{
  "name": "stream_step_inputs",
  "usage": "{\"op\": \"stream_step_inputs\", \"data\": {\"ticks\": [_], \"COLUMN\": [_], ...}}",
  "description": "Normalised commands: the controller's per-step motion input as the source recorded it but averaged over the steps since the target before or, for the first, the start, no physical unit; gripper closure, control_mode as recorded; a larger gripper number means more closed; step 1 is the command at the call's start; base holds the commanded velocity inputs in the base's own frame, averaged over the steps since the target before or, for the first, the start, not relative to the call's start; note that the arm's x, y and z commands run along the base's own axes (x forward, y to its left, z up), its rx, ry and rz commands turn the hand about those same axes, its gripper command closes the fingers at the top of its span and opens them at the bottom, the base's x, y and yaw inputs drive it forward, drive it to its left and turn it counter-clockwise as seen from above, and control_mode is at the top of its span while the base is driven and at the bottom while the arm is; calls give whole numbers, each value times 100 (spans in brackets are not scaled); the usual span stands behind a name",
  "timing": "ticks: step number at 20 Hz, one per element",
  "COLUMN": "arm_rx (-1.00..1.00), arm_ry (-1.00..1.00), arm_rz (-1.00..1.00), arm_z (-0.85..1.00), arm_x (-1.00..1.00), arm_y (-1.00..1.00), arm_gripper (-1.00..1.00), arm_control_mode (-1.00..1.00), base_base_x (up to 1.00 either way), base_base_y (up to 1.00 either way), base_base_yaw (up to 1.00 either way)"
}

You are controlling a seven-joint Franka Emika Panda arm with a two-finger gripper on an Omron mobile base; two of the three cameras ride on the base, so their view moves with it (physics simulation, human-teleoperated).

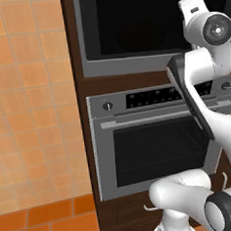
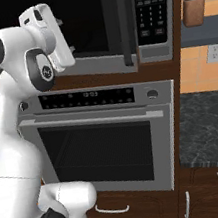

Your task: Open the microwave, place the bowl with waffle inside the microwave, then close the microwave door and turn it on.

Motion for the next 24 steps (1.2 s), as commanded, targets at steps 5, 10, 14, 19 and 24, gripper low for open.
{"op": "stream_step_inputs", "data": {"ticks": [5, 10, 14, 19, 24], "arm_rx": [10, 7, 9, 7, 4], "arm_ry": [3, 0, -1, -2, -4], "arm_rz": [6, 8, 19, 31, 33], "arm_z": [28, 19, 0, -13, -18], "arm_x": [69, 22, -7, -97, -100], "arm_y": [-33, -37, -65, -87, -95], "arm_gripper": [-100, -100, -100, -100, -100], "arm_control_mode": [-100, -100, -100, -100, -100], "base_base_x": [0, 0, 0, 0, 0], "base_base_y": [0, 0, 0, 0, 0], "base_base_yaw": [0, 0, 0, 0, 0]}}
